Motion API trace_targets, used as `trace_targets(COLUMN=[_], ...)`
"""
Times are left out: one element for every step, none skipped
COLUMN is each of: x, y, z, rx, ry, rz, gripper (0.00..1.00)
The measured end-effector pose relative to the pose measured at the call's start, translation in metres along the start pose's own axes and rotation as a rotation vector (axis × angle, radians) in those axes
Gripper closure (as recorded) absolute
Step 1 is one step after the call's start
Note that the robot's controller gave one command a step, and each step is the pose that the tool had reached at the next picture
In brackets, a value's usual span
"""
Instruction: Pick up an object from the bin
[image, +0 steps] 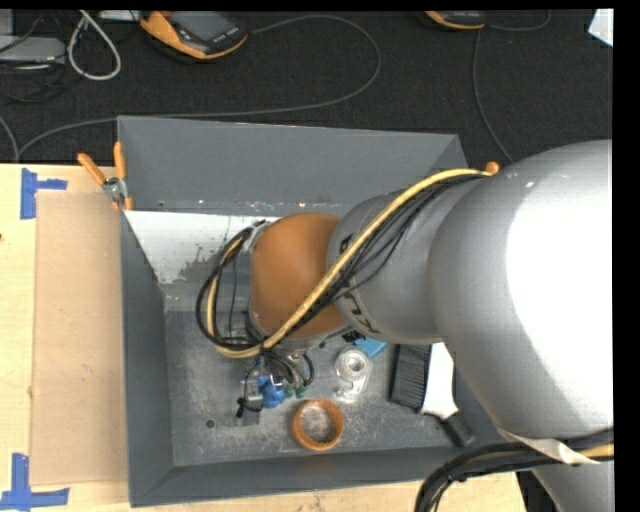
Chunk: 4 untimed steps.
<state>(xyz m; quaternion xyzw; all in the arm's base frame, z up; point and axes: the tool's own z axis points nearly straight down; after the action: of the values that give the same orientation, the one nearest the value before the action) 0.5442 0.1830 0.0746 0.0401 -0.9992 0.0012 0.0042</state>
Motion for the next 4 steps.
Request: trace_targets(x=[0.019,0.026,0.045,0.045], y=[-0.025,-0.040,-0.080,-0.080], z=[0.003,0.006,0.006,0.006], rx=[0.000,-0.002,0.000,0.000], ry=[0.000,0.002,0.006,0.005], rz=[-0.052,0.045,-0.047,-0.045], gripper=[0.00,0.00,1.00,0.00])
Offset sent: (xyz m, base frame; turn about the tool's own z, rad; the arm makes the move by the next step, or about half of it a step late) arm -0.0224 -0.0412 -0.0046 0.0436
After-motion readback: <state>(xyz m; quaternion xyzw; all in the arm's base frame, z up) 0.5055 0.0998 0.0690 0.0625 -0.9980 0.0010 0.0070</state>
